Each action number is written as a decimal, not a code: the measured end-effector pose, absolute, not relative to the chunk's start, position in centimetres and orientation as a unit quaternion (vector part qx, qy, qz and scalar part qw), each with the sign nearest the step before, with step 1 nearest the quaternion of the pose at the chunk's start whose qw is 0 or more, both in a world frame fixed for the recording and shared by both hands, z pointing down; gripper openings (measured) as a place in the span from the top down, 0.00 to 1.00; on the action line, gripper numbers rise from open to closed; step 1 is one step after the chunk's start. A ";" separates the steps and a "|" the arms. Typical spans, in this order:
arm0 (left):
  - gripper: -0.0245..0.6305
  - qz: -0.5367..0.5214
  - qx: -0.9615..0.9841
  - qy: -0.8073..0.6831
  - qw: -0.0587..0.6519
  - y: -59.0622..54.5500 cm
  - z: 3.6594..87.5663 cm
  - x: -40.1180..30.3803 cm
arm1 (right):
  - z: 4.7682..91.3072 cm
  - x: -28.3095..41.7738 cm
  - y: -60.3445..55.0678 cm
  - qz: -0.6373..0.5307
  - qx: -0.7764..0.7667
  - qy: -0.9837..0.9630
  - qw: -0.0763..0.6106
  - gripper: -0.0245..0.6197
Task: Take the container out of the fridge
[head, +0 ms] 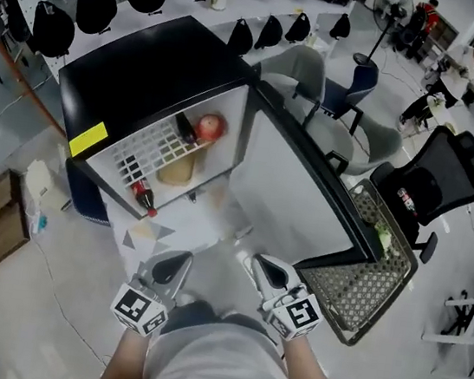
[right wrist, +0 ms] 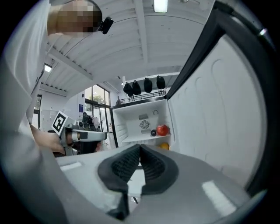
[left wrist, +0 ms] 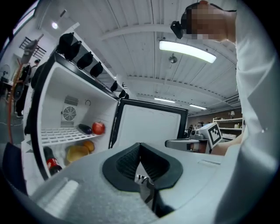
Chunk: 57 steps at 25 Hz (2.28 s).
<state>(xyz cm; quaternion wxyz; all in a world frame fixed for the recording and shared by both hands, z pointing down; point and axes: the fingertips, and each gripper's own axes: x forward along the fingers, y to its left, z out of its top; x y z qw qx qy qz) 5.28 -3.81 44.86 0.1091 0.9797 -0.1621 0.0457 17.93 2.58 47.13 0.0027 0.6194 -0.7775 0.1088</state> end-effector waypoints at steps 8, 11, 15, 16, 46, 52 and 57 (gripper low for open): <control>0.95 0.049 0.963 -0.238 0.120 -7.9 46.5 -2.2 | 48.3 13.7 -5.0 0.097 0.572 -0.813 0.047 0.96; 0.95 0.052 0.956 -0.260 0.123 -8.8 46.9 -4.8 | 49.0 11.8 -7.6 0.089 0.554 -0.825 0.073 0.96; 0.95 0.052 0.949 -0.282 0.129 -9.7 47.3 -8.2 | 50.5 9.1 -10.4 0.088 0.529 -0.838 0.098 0.96; 0.95 0.053 0.947 -0.290 0.129 -9.9 47.5 -9.0 | 50.8 8.6 -11.1 0.086 0.524 -0.841 0.104 0.96; 0.95 0.066 0.837 -0.513 0.182 -14.5 50.7 -14.9 | 65.2 6.8 -28.3 -0.017 0.362 -0.853 0.375 0.78; 0.95 0.071 0.822 -0.533 0.187 -14.1 51.3 -14.7 | 68.2 7.2 -29.2 -0.056 0.333 -0.841 0.422 0.76; 0.95 0.077 0.814 -0.543 0.192 -13.9 51.4 -14.6 | 69.7 7.2 -29.6 -0.044 0.325 -0.838 0.436 0.76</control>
